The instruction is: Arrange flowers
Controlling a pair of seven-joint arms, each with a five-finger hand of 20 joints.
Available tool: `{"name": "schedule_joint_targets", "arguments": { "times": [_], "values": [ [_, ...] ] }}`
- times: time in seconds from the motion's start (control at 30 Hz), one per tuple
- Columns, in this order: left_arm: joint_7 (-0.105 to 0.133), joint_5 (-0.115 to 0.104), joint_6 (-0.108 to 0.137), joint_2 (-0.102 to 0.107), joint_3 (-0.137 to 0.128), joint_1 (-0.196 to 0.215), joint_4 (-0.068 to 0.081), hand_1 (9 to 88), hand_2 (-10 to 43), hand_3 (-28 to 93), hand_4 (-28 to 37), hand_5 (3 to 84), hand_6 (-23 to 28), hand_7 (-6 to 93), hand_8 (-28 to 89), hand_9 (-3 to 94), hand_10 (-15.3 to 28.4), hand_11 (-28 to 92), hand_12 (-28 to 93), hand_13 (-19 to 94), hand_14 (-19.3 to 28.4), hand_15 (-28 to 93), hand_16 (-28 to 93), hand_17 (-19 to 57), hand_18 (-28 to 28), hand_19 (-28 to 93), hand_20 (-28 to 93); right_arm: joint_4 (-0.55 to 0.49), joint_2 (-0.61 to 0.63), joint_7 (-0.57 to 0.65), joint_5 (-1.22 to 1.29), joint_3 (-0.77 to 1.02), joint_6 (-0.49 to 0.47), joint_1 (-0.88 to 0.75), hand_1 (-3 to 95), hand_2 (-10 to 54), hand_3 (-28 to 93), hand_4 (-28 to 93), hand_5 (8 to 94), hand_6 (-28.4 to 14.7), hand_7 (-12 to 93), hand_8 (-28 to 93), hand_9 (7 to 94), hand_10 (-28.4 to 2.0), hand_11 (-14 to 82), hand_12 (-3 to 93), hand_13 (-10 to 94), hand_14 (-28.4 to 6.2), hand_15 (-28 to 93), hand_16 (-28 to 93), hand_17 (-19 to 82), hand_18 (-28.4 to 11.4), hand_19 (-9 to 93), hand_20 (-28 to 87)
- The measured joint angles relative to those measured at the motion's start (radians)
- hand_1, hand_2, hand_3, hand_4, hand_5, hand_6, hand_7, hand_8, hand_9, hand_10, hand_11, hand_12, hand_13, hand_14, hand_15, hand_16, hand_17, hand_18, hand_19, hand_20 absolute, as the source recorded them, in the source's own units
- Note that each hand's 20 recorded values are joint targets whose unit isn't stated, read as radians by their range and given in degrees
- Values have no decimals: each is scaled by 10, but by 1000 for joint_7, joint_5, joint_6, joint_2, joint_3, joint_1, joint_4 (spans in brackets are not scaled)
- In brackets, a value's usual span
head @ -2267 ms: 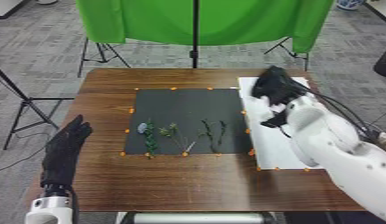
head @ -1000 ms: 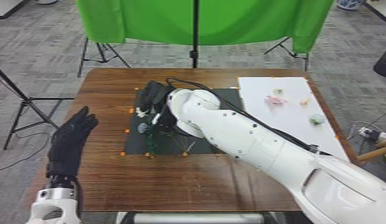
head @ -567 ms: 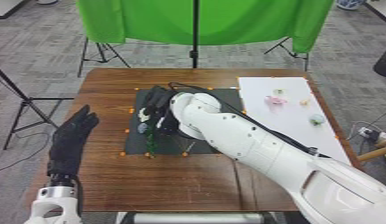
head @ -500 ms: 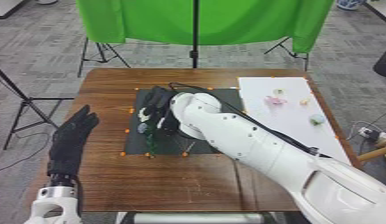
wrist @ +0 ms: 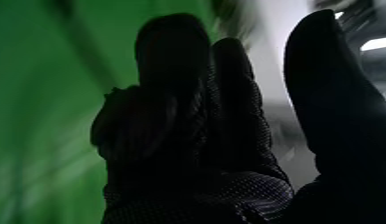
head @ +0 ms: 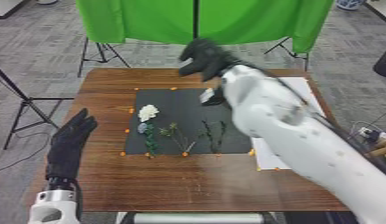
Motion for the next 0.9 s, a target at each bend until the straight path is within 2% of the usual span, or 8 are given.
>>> {"name": "schedule_joint_targets", "arguments": {
  "times": [0.13, 0.23, 0.33, 0.43, 0.67, 0.77, 0.83, 0.9],
  "values": [
    [-2, 1, 0, -5, -3, 13, -3, 240, -95, 665, -234, 411, 46, 53, -46, 388, 113, 108, 162, 296, 153, 116, 66, 9, 138, 19, 185, -147, 182, 45, -141, 219, -1, -178, 408, -95, 634, -178, 514, -18, 94, -64, 544, -185, 114, 227, 702, -114, 542, 319, 488, -163, 914, 467],
    [-4, 1, 0, -6, -3, 16, -3, 240, -95, 663, -234, 411, 45, 53, -45, 388, 113, 108, 162, 296, 153, 116, 66, 9, 138, 20, 185, -186, 298, 104, -180, 370, -20, -323, 404, -95, 636, -180, 502, -24, 86, -59, 532, -188, 106, 229, 695, -118, 545, 313, 485, -166, 911, 467],
    [-7, 2, 0, -6, -2, 16, -4, 241, -95, 663, -234, 411, 45, 53, -46, 387, 112, 107, 162, 296, 154, 115, 65, 8, 138, 20, 185, -163, 362, 166, -177, 496, -59, -453, 401, -95, 635, -181, 497, -25, 84, -56, 528, -189, 105, 231, 695, -118, 548, 309, 484, -166, 910, 466],
    [-10, 5, 0, -7, -1, 16, -4, 240, -95, 663, -234, 411, 45, 53, -46, 388, 112, 107, 163, 295, 154, 115, 66, 8, 138, 20, 185, -99, 373, 200, -164, 574, -79, -548, 398, -95, 632, -184, 495, -24, 85, -56, 530, -189, 106, 232, 701, -117, 556, 306, 489, -166, 911, 464],
    [-19, 12, -1, -9, 1, 14, -4, 240, -95, 663, -233, 411, 45, 52, -46, 388, 112, 107, 163, 295, 154, 116, 66, 8, 138, 20, 185, 34, 360, 225, -115, 546, -95, -643, 376, -95, 608, -186, 496, -23, 84, -57, 552, -189, 121, 234, 719, -115, 574, 306, 504, -162, 915, 460],
    [-21, 13, -1, -10, 3, 14, -4, 240, -95, 663, -233, 411, 45, 52, -46, 388, 112, 107, 163, 295, 153, 115, 66, 7, 138, 20, 185, 70, 347, 233, -103, 502, -102, -644, 406, -95, 622, -191, 527, -10, 101, -65, 596, -180, 139, 226, 755, -101, 580, 306, 527, -151, 919, 455],
    [-22, 14, -1, -11, 4, 14, -4, 241, -95, 663, -233, 410, 46, 52, -45, 387, 112, 108, 163, 295, 153, 114, 66, 7, 138, 20, 185, 91, 337, 234, -102, 480, -98, -642, 477, -95, 624, -198, 612, 2, 140, -83, 699, -147, 184, 218, 816, -69, 574, 313, 567, -132, 929, 455],
    [-23, 14, -1, -12, 4, 14, -4, 241, -95, 663, -233, 410, 46, 52, -45, 388, 112, 108, 163, 295, 154, 114, 66, 7, 138, 20, 185, 106, 333, 233, -122, 458, -54, -633, 580, -95, 539, -188, 705, -3, 161, 43, 792, -112, 116, 324, 853, -52, 564, 323, 600, -114, 931, 455]
  ]
}}
